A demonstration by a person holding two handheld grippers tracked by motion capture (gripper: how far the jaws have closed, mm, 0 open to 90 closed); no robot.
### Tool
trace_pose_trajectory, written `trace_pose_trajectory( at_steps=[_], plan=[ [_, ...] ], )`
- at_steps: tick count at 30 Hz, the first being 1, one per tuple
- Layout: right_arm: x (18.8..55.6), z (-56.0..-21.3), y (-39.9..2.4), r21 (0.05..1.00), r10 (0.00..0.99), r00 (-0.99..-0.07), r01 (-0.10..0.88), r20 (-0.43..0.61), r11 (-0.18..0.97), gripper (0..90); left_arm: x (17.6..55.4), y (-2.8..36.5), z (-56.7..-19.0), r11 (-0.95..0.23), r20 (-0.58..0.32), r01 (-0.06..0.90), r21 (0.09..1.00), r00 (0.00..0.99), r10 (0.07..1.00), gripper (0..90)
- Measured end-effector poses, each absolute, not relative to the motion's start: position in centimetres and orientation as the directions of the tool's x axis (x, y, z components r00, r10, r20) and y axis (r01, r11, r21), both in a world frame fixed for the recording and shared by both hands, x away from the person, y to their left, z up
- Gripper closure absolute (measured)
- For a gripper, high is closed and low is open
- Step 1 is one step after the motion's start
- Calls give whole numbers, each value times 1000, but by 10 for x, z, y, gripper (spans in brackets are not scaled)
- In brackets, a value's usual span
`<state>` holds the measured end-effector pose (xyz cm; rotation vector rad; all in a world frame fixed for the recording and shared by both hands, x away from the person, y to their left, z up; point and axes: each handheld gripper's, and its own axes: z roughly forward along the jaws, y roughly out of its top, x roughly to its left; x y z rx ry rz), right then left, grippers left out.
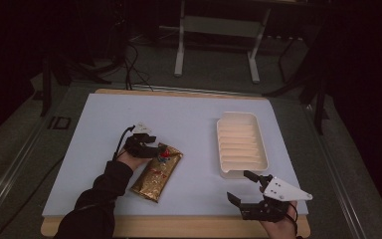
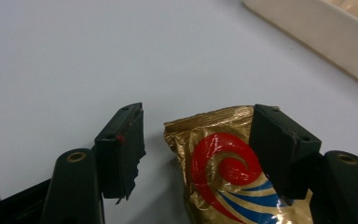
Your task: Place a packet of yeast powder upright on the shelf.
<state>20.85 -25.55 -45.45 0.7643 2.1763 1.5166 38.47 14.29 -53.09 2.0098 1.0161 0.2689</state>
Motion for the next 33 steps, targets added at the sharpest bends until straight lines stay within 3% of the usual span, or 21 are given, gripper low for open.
trace_pose_trajectory(
  at_steps=[5,16,24,33],
  plan=[
    [209,-455,-256,937,626,-780,224,7,268,151,389,143,-535,-287,-237,592,753,650,722,395],
    [211,-457,-256,934,626,-779,236,16,270,151,395,134,-547,-322,-250,645,693,634,732,396],
    [210,-456,-255,933,625,-781,236,16,271,161,389,129,-547,-347,-210,634,692,636,743,524],
    [210,-456,-256,935,620,-784,229,12,271,188,379,124,-548,-367,-150,622,692,621,769,812]
  ],
)
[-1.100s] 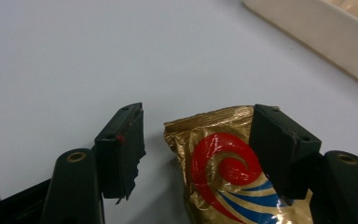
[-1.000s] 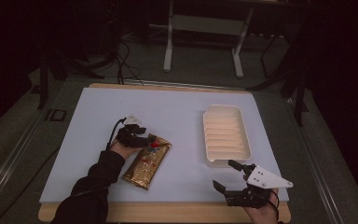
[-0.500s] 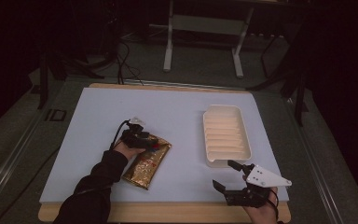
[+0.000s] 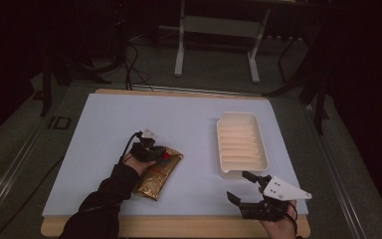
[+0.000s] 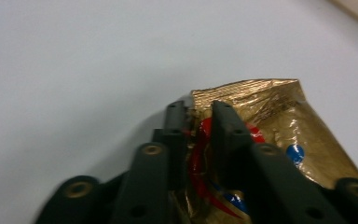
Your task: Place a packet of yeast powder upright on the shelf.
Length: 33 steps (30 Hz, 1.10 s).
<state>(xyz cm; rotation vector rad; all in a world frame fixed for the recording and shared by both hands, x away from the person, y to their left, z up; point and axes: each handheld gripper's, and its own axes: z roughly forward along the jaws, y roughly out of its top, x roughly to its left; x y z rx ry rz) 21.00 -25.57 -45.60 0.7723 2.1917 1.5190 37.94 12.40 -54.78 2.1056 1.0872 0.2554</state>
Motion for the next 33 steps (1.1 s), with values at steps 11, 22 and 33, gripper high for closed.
trace_pose_trajectory(
  at_steps=[11,22,33],
  plan=[
    [208,-454,-257,941,615,-788,204,-6,270,229,373,124,-538,-349,-142,606,714,614,776,900],
    [203,-451,-257,949,615,-788,160,-44,273,272,359,128,-509,-305,-145,555,774,624,768,900],
    [206,-450,-256,935,619,-785,206,-17,287,318,336,130,-480,-305,-97,461,833,666,740,900]
  ],
)
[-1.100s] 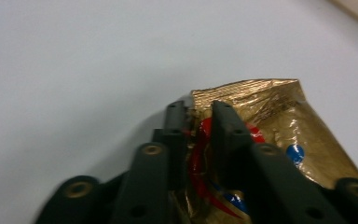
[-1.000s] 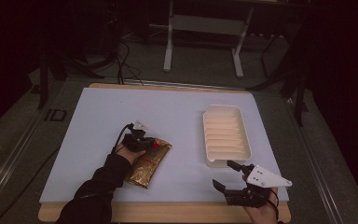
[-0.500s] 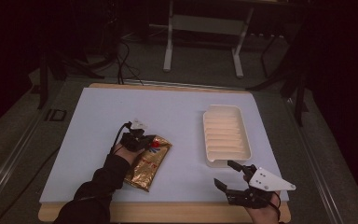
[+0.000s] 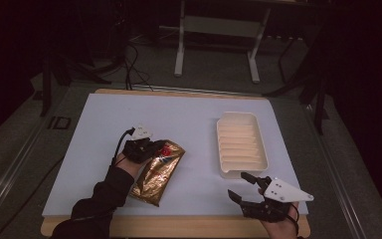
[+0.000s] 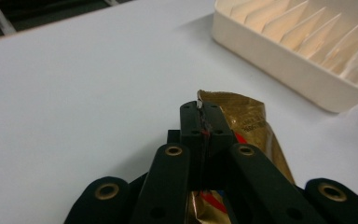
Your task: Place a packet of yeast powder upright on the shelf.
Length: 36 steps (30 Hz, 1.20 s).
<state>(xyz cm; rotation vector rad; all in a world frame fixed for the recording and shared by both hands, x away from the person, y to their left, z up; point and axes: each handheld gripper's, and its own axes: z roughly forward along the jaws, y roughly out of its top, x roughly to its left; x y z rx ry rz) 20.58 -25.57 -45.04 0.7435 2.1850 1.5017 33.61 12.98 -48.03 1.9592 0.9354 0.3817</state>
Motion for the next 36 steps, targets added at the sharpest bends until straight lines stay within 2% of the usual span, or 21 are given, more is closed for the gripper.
trace_pose_trajectory(
  at_steps=[6,12,14,18,25,30,36],
  plan=[
    [200,-445,-254,939,611,-791,187,-30,288,385,324,133,-467,-299,-88,427,853,683,725,899],
    [197,-438,-251,933,597,-802,209,-8,293,502,312,131,-456,-301,-73,394,869,702,708,899],
    [197,-437,-249,923,557,-830,225,14,312,600,308,130,-453,-302,-74,387,871,713,698,899],
    [192,-437,-242,909,506,-862,199,-15,366,655,302,129,-448,-301,-70,371,878,724,687,899],
    [193,-437,-233,882,458,-889,207,-11,423,661,293,128,-441,-297,-72,357,886,738,671,899],
    [205,-431,-234,874,469,-882,195,-42,445,533,285,129,-434,-285,-85,350,892,750,656,898],
    [215,-420,-238,883,492,-869,182,-62,433,508,274,130,-423,-269,-87,324,907,769,633,898]
  ],
)
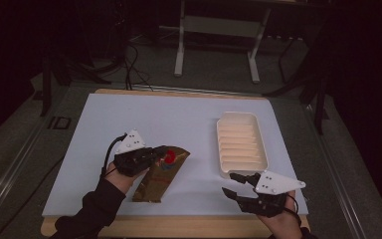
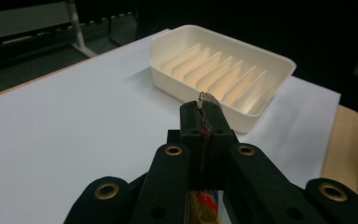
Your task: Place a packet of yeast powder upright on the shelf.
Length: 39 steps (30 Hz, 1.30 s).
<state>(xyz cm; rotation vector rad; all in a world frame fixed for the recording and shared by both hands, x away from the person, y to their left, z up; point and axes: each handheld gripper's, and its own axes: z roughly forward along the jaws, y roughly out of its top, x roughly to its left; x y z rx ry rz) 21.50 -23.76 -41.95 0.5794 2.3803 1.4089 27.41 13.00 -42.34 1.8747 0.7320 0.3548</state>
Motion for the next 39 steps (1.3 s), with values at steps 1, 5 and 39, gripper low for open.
trace_pose_trajectory(
  at_steps=[1,5,39],
  plan=[
    [217,-417,-237,882,489,-870,183,-60,434,493,272,130,-422,-267,-86,319,909,771,631,899],
    [223,-406,-237,886,490,-870,176,-64,429,477,267,129,-415,-260,-84,301,917,786,612,899],
    [258,-389,-196,881,404,-915,178,-17,439,345,243,105,-389,-154,-44,123,980,899,436,900]
  ],
)
